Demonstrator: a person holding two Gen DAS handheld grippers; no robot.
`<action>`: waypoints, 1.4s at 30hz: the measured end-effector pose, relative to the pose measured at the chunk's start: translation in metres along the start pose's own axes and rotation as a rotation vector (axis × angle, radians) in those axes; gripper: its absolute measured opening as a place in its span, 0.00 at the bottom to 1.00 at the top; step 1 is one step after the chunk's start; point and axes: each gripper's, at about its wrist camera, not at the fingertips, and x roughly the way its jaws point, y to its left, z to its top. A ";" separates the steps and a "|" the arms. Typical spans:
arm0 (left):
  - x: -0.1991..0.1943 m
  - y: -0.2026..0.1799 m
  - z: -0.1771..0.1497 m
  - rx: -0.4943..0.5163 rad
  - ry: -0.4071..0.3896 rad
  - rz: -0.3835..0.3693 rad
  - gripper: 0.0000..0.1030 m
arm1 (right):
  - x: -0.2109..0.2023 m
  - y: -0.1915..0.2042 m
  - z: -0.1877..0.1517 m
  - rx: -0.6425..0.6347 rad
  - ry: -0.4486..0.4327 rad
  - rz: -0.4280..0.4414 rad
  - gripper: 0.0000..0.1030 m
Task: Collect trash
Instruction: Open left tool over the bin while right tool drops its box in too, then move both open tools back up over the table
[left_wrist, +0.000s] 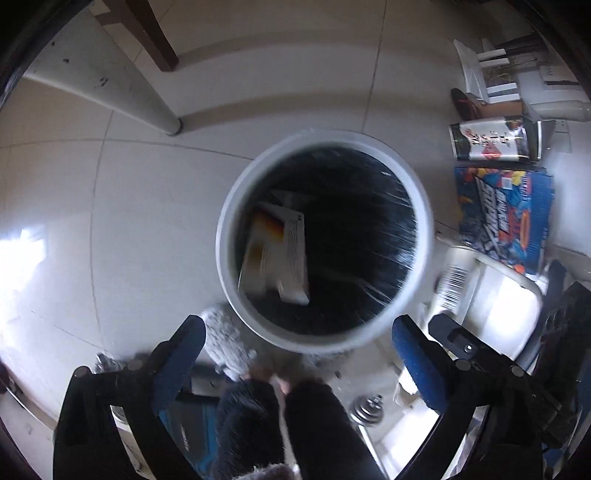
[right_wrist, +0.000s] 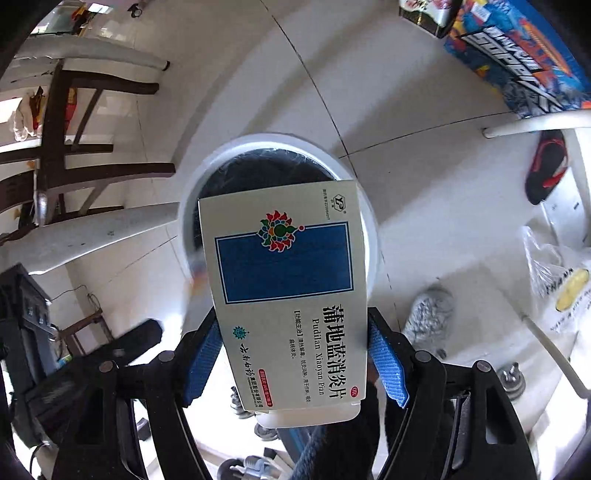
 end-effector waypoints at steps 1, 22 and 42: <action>0.008 0.005 -0.003 0.003 -0.012 0.019 1.00 | 0.010 -0.002 0.002 -0.006 0.001 0.003 0.83; -0.017 0.018 -0.084 0.083 -0.133 0.294 1.00 | -0.005 0.035 -0.030 -0.201 -0.072 -0.384 1.00; -0.207 -0.001 -0.178 0.106 -0.159 0.301 1.00 | -0.192 0.122 -0.129 -0.272 -0.093 -0.342 1.00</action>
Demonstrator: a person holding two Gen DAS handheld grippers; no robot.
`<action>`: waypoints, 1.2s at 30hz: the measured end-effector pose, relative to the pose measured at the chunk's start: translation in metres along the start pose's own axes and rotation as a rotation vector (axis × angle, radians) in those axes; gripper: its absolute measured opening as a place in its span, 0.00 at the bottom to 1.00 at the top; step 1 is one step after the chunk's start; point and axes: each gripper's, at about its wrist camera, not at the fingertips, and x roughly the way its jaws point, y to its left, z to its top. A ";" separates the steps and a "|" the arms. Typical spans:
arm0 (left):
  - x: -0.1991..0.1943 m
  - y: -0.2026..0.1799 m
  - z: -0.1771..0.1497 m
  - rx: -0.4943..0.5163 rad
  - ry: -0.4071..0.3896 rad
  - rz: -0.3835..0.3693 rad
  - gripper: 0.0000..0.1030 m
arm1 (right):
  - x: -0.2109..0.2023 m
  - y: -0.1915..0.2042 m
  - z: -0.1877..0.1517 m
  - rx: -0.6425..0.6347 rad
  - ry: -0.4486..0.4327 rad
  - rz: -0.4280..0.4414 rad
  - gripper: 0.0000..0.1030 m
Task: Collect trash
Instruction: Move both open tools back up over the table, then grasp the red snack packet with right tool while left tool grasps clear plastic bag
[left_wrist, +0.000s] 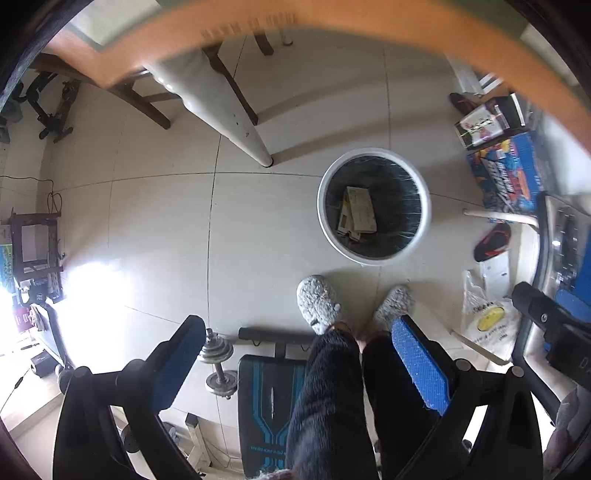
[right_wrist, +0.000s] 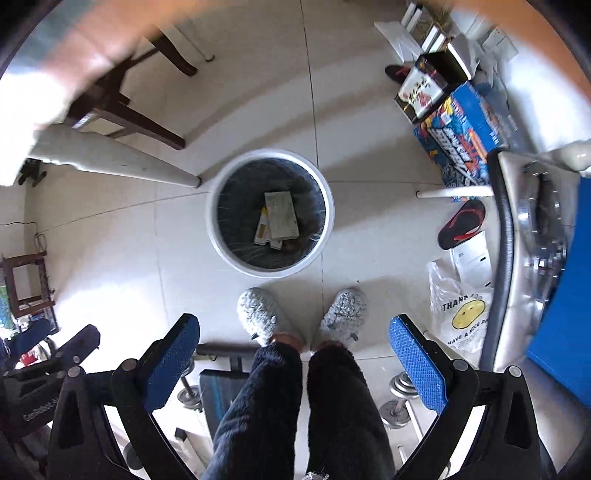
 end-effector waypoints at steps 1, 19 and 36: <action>-0.007 0.001 0.000 0.003 -0.003 -0.004 1.00 | -0.013 0.002 -0.002 -0.001 -0.004 0.007 1.00; -0.241 -0.072 0.102 0.157 -0.370 -0.123 1.00 | -0.260 -0.039 0.028 0.229 -0.217 0.146 1.00; -0.184 -0.226 0.302 0.149 -0.109 -0.112 0.99 | -0.263 -0.305 0.194 0.828 -0.216 0.237 1.00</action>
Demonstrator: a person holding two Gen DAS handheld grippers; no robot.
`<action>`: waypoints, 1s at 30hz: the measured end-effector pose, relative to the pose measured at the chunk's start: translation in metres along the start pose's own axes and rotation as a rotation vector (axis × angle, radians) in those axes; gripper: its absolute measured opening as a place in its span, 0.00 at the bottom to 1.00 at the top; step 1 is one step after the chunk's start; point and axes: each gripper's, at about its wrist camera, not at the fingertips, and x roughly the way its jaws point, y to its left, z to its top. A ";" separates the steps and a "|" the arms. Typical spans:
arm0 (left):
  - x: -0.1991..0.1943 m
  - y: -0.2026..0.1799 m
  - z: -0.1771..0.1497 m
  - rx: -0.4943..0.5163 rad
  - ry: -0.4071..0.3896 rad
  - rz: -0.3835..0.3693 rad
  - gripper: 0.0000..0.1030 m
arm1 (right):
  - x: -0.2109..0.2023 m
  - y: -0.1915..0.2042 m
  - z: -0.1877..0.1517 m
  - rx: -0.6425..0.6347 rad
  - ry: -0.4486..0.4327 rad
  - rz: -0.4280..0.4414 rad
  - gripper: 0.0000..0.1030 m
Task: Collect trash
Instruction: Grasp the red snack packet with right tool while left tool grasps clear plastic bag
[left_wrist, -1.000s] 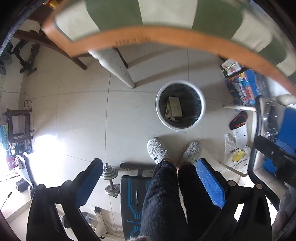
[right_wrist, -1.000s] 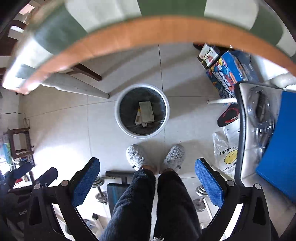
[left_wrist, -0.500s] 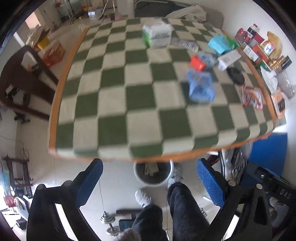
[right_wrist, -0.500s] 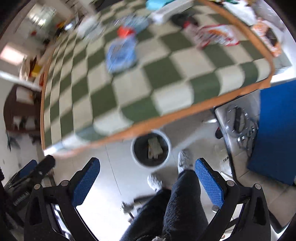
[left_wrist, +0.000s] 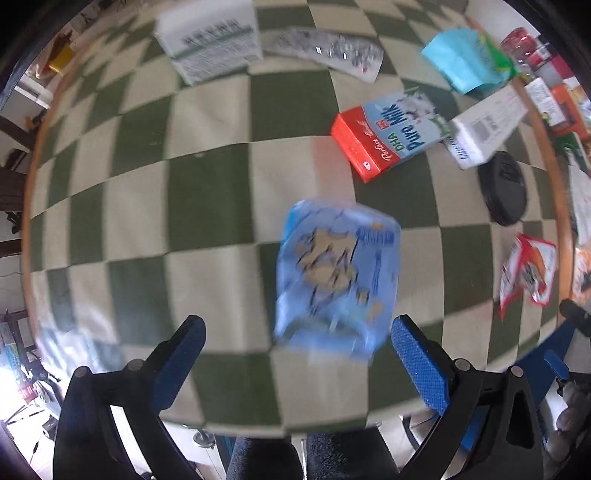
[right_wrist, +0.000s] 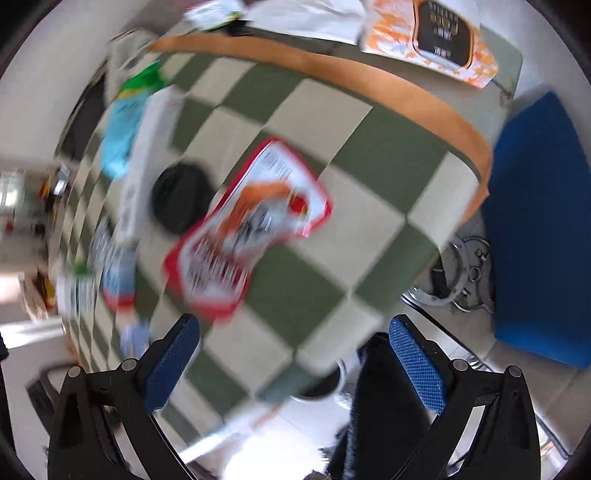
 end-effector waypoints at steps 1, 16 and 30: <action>0.008 -0.001 0.005 -0.004 0.015 -0.002 0.99 | 0.011 -0.001 0.015 0.028 0.016 0.004 1.00; 0.023 -0.012 0.034 0.013 -0.008 0.052 0.14 | 0.077 0.104 0.059 -0.228 -0.093 -0.242 0.48; -0.007 -0.011 0.023 0.051 -0.103 0.163 0.05 | 0.041 0.124 0.053 -0.351 -0.160 -0.057 0.19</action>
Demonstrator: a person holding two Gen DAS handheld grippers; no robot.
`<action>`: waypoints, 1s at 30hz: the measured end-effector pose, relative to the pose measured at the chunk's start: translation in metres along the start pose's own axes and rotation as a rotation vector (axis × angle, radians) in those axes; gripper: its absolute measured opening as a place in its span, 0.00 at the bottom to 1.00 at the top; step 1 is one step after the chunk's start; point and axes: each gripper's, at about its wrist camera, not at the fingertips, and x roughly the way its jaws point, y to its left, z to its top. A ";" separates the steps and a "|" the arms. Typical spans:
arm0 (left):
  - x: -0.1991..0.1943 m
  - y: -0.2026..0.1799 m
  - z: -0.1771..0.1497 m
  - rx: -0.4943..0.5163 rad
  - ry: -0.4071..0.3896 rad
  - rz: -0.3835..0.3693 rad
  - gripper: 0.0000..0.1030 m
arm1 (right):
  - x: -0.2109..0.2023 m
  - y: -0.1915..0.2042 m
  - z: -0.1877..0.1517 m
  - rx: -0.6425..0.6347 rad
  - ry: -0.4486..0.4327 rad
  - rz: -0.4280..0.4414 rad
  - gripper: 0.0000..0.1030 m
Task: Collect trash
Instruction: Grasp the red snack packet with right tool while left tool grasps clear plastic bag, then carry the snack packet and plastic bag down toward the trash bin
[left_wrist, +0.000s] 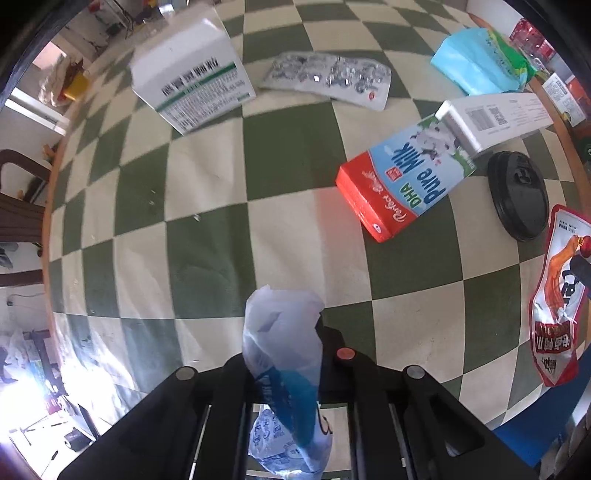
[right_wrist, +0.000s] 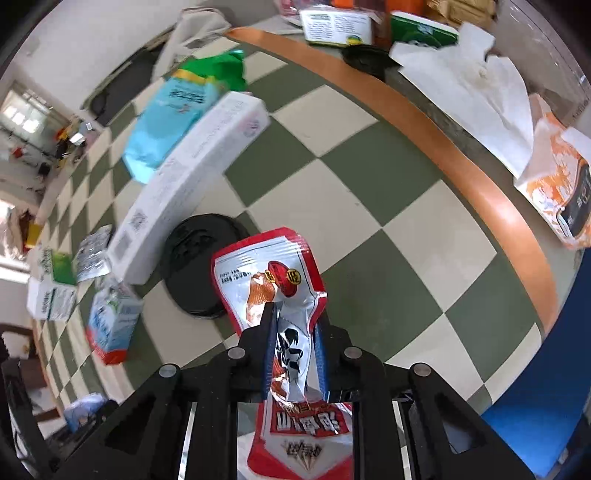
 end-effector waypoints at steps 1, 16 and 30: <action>-0.005 -0.001 -0.001 0.003 -0.009 0.004 0.05 | -0.003 0.002 -0.002 -0.009 -0.001 0.005 0.19; -0.071 0.009 -0.050 -0.015 -0.159 -0.049 0.05 | -0.055 0.002 -0.059 -0.088 -0.039 0.132 0.19; -0.074 0.064 -0.203 0.012 -0.182 -0.136 0.05 | -0.126 -0.003 -0.229 -0.066 -0.067 0.189 0.19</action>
